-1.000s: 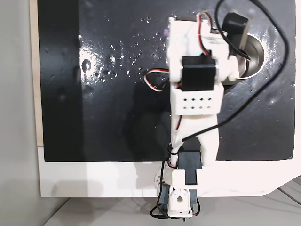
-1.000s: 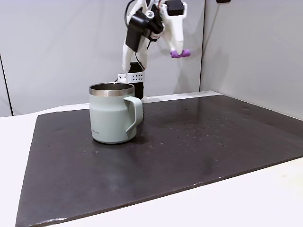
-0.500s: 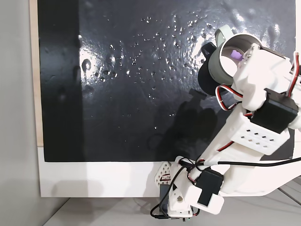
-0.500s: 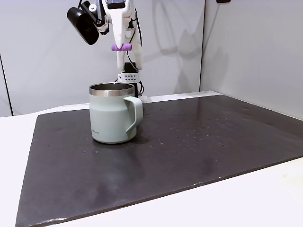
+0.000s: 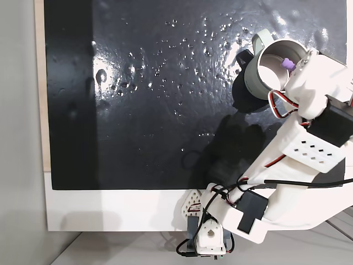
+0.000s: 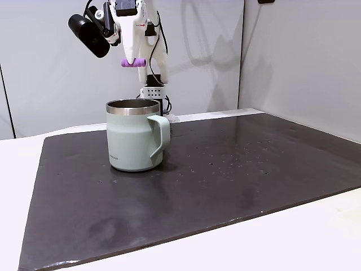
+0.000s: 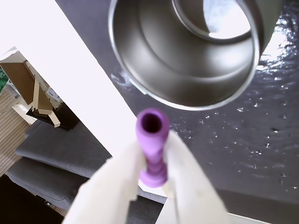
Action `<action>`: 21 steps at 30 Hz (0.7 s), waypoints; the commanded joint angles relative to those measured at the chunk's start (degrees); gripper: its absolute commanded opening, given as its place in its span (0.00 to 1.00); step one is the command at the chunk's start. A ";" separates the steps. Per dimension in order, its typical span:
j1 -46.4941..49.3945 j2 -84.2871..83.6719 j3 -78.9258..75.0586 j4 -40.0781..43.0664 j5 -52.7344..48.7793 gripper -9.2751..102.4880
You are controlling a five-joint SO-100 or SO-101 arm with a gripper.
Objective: Grasp a pengrip and put it in the cup.
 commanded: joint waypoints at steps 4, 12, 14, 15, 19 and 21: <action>0.70 0.09 -3.87 0.18 0.35 0.34; 0.09 -1.14 -5.62 0.18 0.44 0.35; -0.44 -1.14 -5.36 0.26 0.53 0.35; -0.62 -1.14 -5.27 0.35 0.62 0.35; -0.88 -1.05 -5.36 0.35 0.97 0.35; -0.97 -0.88 -5.19 0.35 1.14 0.35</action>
